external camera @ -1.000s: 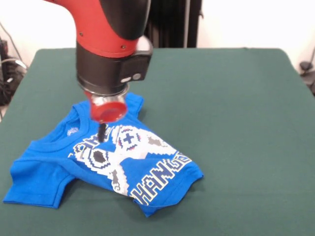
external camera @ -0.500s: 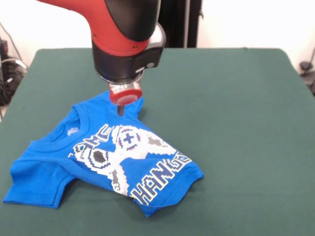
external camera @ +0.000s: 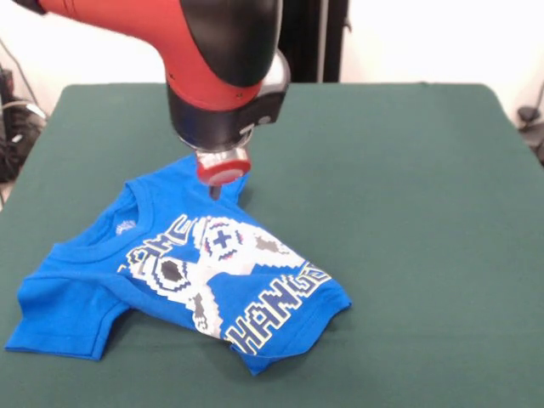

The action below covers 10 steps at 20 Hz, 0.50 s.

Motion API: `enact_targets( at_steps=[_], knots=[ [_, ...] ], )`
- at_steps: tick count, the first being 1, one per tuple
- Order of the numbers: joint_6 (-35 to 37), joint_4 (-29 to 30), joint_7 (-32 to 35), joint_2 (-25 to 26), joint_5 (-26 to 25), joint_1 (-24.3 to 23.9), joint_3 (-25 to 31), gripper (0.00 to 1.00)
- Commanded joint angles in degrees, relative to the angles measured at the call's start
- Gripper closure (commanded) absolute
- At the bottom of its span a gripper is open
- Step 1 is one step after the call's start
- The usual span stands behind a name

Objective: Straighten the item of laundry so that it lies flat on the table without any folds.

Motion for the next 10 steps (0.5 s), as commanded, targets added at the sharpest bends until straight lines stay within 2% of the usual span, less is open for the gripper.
enact_targets(
  at_steps=[1,10],
  knots=[
    [-2.6,3.8,-3.9,8.7,-0.6,1.4,5.0,0.00],
    [-3.7,2.7,-2.6,11.1,-1.7,2.5,3.5,0.00]
  ],
)
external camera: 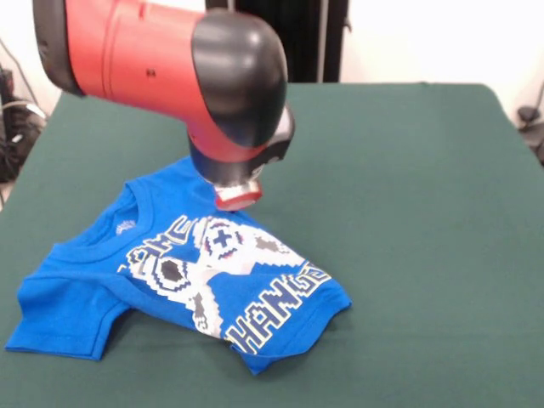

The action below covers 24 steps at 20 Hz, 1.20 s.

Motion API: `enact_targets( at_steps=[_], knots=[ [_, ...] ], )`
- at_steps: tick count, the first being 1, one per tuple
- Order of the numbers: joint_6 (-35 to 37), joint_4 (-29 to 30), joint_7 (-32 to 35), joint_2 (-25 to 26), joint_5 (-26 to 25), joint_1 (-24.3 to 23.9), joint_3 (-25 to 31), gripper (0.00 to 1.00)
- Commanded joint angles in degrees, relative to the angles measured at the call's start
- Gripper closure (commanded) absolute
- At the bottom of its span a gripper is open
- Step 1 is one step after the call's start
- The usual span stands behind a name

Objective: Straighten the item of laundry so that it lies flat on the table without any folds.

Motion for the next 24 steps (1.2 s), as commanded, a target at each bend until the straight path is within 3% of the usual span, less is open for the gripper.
enact_targets(
  at_steps=[1,9,24],
  knots=[
    [-2.9,2.9,-2.9,4.7,-1.4,2.2,3.6,0.00],
    [6.2,6.9,-5.6,0.1,0.5,0.9,3.1,0.00],
    [16.3,22.0,-6.5,-19.5,0.5,3.8,1.3,0.00]
  ],
)
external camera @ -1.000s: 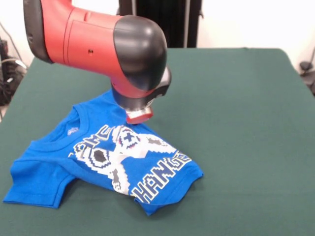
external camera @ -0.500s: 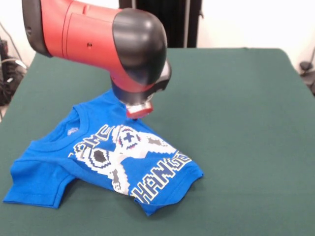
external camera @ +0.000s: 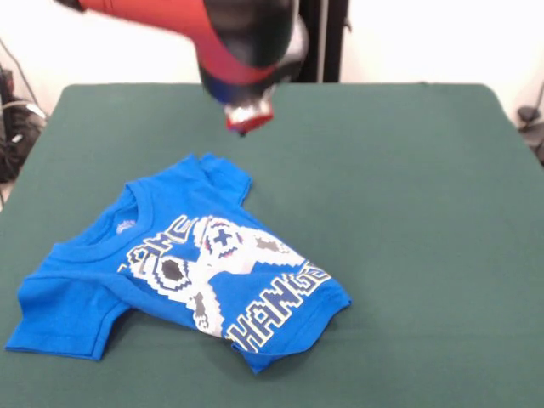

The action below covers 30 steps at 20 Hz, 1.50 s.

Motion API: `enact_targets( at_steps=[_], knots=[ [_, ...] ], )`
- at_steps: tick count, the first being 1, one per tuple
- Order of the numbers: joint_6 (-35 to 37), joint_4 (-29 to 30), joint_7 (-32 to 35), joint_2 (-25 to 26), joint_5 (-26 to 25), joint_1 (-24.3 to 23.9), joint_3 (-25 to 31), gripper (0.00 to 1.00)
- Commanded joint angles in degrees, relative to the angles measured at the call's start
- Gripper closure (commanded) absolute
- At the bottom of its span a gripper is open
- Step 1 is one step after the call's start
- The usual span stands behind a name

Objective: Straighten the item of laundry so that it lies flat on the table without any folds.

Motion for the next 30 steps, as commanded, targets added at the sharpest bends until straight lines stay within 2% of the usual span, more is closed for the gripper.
enact_targets(
  at_steps=[1,3,5,8,12,18,21,23,27,30],
  knots=[
    [6.5,11.6,-6.6,-8.9,-0.2,3.5,1.2,0.00],
    [4.5,12.0,-6.6,-10.4,-1.9,4.2,0.6,0.00],
    [-1.8,11.1,-5.3,-10.5,-3.2,4.3,0.8,0.00],
    [-17.6,12.6,-2.5,-9.2,-2.1,2.9,3.2,0.00],
    [-29.8,12.2,-3.3,-7.1,-4.4,2.4,4.8,0.00],
    [-45.1,5.4,4.2,-1.4,-14.4,9.5,-2.0,0.00],
    [-49.1,2.2,7.6,3.0,-15.7,12.1,-4.7,0.00],
    [-49.7,0.7,6.7,5.6,-15.2,12.3,-4.8,0.00],
    [-46.5,-1.4,1.7,9.7,-12.3,10.3,-2.0,0.00],
    [-46.1,-1.7,0.3,12.1,-9.7,8.4,0.5,0.00]
  ],
)
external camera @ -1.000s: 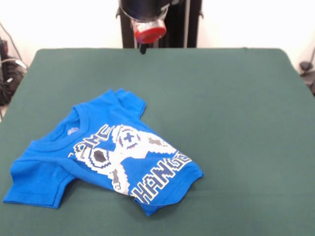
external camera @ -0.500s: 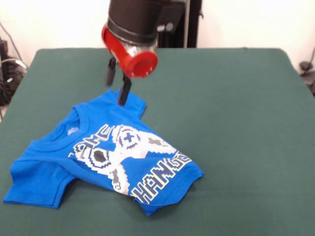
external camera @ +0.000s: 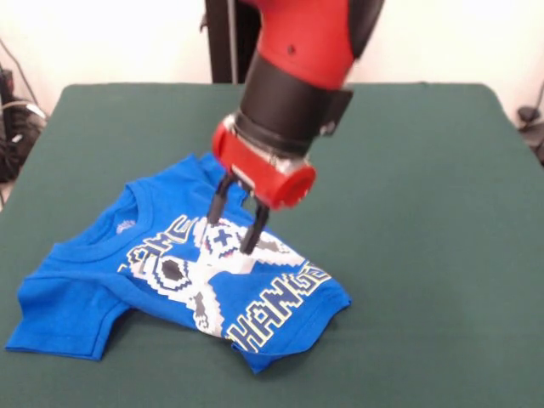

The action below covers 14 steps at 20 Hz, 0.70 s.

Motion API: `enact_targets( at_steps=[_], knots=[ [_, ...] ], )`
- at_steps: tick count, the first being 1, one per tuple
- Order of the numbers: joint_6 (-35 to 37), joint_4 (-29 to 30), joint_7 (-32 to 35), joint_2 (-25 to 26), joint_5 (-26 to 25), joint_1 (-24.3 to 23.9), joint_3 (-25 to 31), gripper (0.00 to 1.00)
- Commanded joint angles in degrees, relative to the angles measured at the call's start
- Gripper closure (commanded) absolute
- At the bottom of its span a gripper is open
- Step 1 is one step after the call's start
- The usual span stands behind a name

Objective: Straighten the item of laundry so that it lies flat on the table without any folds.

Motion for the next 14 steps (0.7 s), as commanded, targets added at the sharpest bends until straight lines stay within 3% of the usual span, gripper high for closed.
enact_targets(
  at_steps=[1,3,6,10,14],
  knots=[
    [1.9,-0.9,0.6,11.8,2.8,-1.6,6.1,0.00],
    [-0.1,-2.7,3.4,14.3,2.8,-0.5,4.3,0.00],
    [-1.6,-6.9,10.2,17.6,0.5,4.0,-3.0,0.00],
    [-4.0,-11.4,22.7,22.4,-2.4,11.1,-16.9,0.00],
    [-8.4,-10.9,25.3,24.8,0.7,13.2,-20.9,0.00]
  ],
)
